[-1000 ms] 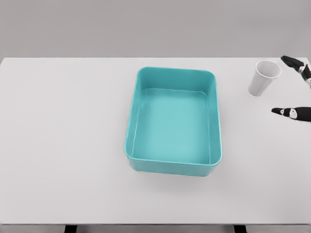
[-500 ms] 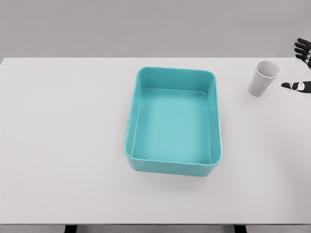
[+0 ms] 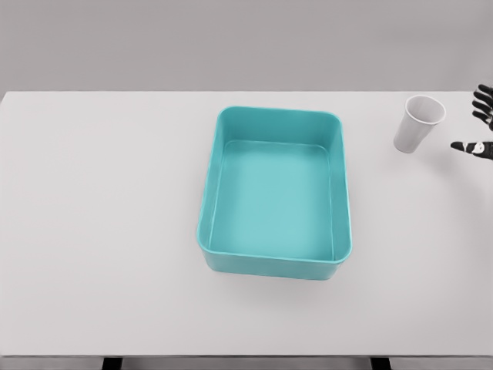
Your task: Put the paper cup into the basket with your right arm
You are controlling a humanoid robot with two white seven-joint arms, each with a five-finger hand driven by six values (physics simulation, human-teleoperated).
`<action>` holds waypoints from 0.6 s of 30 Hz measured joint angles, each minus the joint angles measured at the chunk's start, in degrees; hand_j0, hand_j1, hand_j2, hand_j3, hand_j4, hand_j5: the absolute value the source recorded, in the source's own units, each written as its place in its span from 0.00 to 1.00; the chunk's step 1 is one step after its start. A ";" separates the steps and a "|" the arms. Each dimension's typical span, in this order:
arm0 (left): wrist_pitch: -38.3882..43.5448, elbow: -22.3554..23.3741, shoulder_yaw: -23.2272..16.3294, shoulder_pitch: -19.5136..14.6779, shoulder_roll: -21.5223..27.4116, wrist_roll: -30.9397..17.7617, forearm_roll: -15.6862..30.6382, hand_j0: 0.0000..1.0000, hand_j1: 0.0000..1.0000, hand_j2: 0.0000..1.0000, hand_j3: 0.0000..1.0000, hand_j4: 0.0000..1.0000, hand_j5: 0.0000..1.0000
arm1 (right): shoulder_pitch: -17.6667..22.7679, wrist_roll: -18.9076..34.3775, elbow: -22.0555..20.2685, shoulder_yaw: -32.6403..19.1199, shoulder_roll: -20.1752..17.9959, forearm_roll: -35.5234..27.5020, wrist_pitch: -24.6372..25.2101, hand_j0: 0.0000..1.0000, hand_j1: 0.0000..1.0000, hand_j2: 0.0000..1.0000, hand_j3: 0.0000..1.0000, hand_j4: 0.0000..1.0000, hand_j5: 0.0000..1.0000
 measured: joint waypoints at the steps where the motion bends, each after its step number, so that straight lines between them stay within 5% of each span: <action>1: 0.00 0.00 0.00 0.00 0.00 0.00 0.00 1.00 1.00 1.00 1.00 1.00 1.00 | -1.05 0.00 0.96 0.25 0.26 -0.02 -0.02 1.00 1.00 1.00 1.00 1.00 1.00; 18: -0.01 0.00 0.00 0.00 0.00 0.00 0.00 1.00 1.00 1.00 1.00 1.00 1.00 | -4.13 0.00 6.56 2.72 3.48 0.51 0.04 1.00 1.00 1.00 1.00 1.00 1.00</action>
